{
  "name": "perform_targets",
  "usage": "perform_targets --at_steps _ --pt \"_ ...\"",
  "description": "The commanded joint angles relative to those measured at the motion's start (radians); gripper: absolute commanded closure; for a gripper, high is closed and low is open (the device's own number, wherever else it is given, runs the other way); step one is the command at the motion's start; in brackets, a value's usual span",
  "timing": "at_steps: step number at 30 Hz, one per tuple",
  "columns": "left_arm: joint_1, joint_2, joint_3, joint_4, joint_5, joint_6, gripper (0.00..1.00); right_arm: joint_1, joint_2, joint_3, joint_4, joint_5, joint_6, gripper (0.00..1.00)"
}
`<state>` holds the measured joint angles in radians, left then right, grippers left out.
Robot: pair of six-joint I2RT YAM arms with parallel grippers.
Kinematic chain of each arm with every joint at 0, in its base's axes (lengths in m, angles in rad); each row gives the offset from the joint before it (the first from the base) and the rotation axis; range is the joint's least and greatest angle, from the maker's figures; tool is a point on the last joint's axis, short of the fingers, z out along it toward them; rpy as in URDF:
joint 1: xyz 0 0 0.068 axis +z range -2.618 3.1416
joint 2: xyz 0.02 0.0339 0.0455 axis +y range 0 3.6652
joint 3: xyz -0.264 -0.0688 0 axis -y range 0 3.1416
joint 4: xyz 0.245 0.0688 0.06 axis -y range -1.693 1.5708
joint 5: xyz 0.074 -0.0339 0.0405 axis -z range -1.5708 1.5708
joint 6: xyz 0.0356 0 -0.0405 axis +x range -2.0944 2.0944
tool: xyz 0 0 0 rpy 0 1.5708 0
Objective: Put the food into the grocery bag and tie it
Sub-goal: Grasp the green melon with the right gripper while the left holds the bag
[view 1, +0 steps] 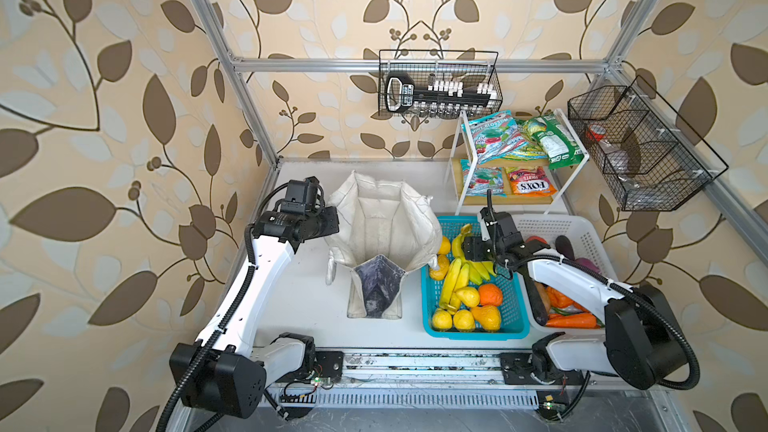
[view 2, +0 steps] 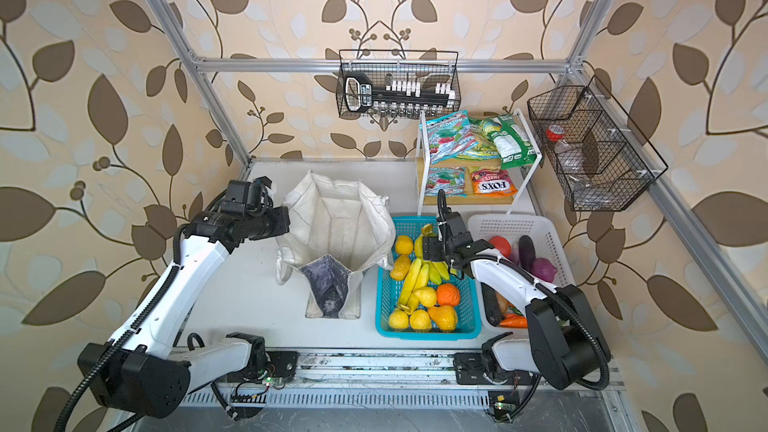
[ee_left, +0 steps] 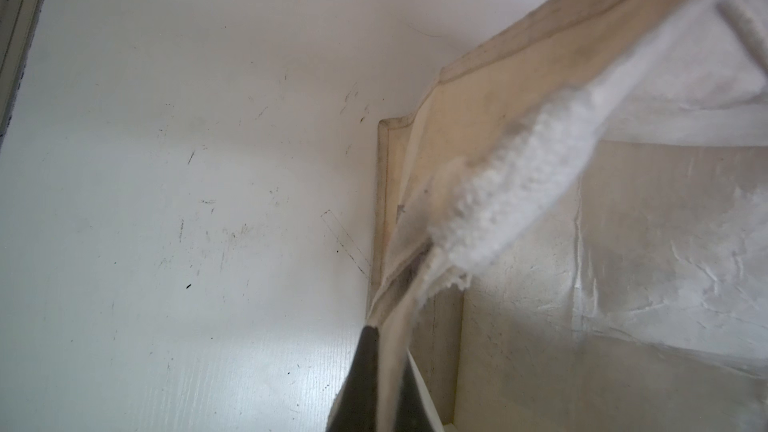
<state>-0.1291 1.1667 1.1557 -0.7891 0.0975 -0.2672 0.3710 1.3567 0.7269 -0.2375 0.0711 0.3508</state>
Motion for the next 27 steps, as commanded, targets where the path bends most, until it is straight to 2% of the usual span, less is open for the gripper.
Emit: perform_targets --at_steps 1,5,13,27 --pt "0.009 -0.027 -0.005 0.015 0.020 0.010 1.00 0.004 0.012 -0.020 0.024 -0.011 -0.004 0.22" --pt "0.009 -0.024 -0.006 0.016 0.018 0.011 1.00 0.004 0.001 -0.027 0.022 -0.009 -0.009 0.35" --pt "0.009 -0.025 -0.010 0.019 0.019 0.016 1.00 0.005 -0.055 -0.032 0.033 -0.037 -0.010 0.43" --pt "0.009 -0.019 -0.007 0.017 0.024 0.015 1.00 0.033 -0.259 0.024 -0.128 -0.059 -0.041 0.46"
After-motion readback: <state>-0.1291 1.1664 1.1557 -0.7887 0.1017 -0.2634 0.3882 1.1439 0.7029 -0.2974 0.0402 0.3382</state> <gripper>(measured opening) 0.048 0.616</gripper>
